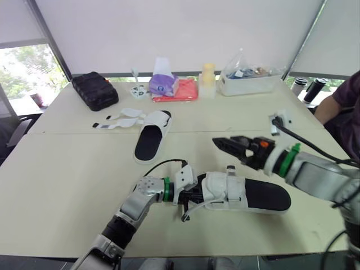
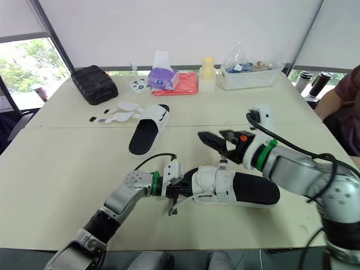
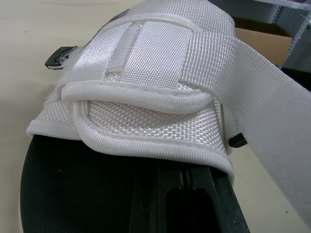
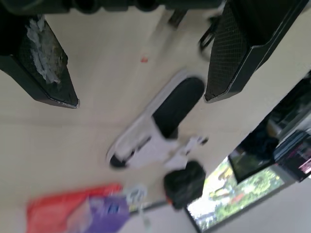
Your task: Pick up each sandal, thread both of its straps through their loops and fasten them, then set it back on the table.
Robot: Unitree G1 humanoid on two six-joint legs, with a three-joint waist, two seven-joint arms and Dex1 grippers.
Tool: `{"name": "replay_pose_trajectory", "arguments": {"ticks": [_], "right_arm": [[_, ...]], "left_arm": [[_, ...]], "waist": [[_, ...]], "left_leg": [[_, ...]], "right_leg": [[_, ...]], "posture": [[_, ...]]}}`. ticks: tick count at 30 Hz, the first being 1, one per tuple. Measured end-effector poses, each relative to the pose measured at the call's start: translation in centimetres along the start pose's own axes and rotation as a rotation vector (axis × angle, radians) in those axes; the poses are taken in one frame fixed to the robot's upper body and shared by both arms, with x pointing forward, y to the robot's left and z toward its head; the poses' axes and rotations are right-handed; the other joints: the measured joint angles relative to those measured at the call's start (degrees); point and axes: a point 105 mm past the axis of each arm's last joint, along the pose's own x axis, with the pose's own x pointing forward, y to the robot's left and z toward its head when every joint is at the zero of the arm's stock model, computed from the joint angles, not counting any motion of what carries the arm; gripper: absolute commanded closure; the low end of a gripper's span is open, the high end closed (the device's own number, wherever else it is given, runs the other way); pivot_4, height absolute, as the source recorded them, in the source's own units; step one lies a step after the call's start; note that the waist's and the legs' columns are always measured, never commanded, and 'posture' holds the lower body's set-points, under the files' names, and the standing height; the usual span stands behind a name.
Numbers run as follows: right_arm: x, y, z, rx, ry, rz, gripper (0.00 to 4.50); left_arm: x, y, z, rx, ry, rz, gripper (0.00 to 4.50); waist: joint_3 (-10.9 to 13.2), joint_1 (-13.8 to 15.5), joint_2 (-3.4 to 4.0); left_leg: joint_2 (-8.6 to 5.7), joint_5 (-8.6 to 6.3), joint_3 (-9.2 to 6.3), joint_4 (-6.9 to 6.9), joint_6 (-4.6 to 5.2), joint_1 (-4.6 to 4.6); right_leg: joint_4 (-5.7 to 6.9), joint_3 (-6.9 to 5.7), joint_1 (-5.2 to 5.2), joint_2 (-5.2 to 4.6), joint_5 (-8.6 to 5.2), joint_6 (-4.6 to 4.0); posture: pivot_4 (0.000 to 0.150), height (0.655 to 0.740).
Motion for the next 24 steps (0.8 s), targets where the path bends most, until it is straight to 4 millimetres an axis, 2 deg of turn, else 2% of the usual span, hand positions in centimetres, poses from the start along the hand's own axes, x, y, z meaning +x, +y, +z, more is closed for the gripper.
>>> {"name": "replay_pose_trajectory", "arguments": {"ticks": [2, 5, 6, 7, 8, 10, 11, 17, 20, 24], "right_arm": [[-0.6, 1.1, -0.5, 0.011, 0.037, 0.032, 0.04], [-0.8, 1.2, -0.4, -0.039, 0.034, 0.016, 0.04], [-0.6, 0.7, 0.6, -0.111, -0.010, -0.024, 0.04], [-0.2, 0.0, 1.5, -0.239, -0.053, -0.075, 0.04], [0.3, -1.3, 3.3, -0.406, -0.127, -0.168, 0.04], [0.5, -2.8, 6.0, -0.559, -0.272, -0.270, 0.04], [0.7, -3.3, 6.4, -0.584, -0.318, -0.294, 0.04], [3.1, -5.8, 5.4, -0.583, -0.478, -0.362, 0.04], [3.6, -6.1, 5.5, -0.587, -0.514, -0.350, 0.04], [3.3, -7.1, 5.7, -0.612, -0.514, -0.358, 0.04]], "left_arm": [[0.2, 0.1, 0.0, -0.001, -0.005, -0.001, 4.50], [0.4, 0.2, 0.0, -0.007, -0.010, -0.002, 4.50], [0.6, 0.2, 0.0, -0.010, -0.013, -0.003, 4.50], [0.7, 0.1, 0.0, -0.011, -0.017, -0.004, 4.50], [0.8, 0.1, 0.0, -0.011, -0.020, -0.001, 4.50], [0.9, -0.3, 0.0, -0.008, -0.029, 0.015, 4.50], [1.0, -0.5, 0.0, -0.007, -0.032, 0.022, 4.50], [1.0, -2.1, 0.4, -0.004, -0.045, 0.082, 4.50], [0.9, -2.9, 0.6, -0.003, -0.039, 0.100, 4.50], [0.6, -3.8, 0.5, -0.034, -0.034, 0.121, 4.50]], "waist": [[-0.01, 0.01, 0.01], [-0.01, 0.02, 0.00], [-0.01, 0.05, 0.00], [-0.01, 0.05, 0.02], [-0.03, -0.03, 0.11], [-0.03, -0.03, 0.09], [-0.04, -0.05, 0.07], [-0.07, -0.20, 0.14], [-0.09, -0.30, 0.17], [-0.09, -0.43, 0.18]], "left_leg": [[0.00, 0.03, 0.02, 0.01, 0.07, 0.03], [-0.05, 0.06, 0.03, 0.04, 0.14, 0.04], [-0.16, 0.10, 0.08, 0.06, 0.22, 0.03], [-0.30, 0.09, 0.11, 0.06, 0.26, 0.02], [-0.49, 0.12, 0.07, 0.06, 0.31, 0.01], [-0.55, 0.08, 0.03, 0.03, 0.38, 0.07], [-0.56, 0.06, 0.03, 0.02, 0.40, 0.06], [-0.65, 0.20, 0.09, -0.31, 0.14, -0.32], [-0.66, 0.22, 0.11, -0.35, 0.12, -0.89], [-0.65, 0.24, 0.16, -0.63, 0.08, -0.93]], "right_leg": [[-0.22, -0.04, 0.13, -0.01, 0.08, 0.15], [-0.40, -0.05, 0.25, -0.01, 0.18, 0.33], [-0.41, -0.05, 0.25, -0.10, 0.22, 0.41], [-0.40, -0.03, 0.18, -0.16, 0.22, 0.46], [-0.38, 0.00, 0.09, -0.26, 0.21, 0.57], [-0.42, -0.01, 0.05, -0.33, 0.20, 0.90], [-0.41, -0.01, 0.04, -0.36, 0.17, 0.98], [-0.42, 0.14, -0.30, -0.46, 0.15, 0.97], [-0.46, 0.15, -0.95, -0.47, 0.17, 0.94], [-0.58, 0.17, -1.06, -0.48, 0.16, 0.91]], "posture": [[0.150, 0.7400], [0.150, 0.7400], [0.150, 0.7400], [0.150, 0.7400], [0.150, 0.7400], [0.150, 0.7400], [0.150, 0.7400], [0.150, 0.7400], [0.150, 0.7400], [0.150, 0.7400]]}}
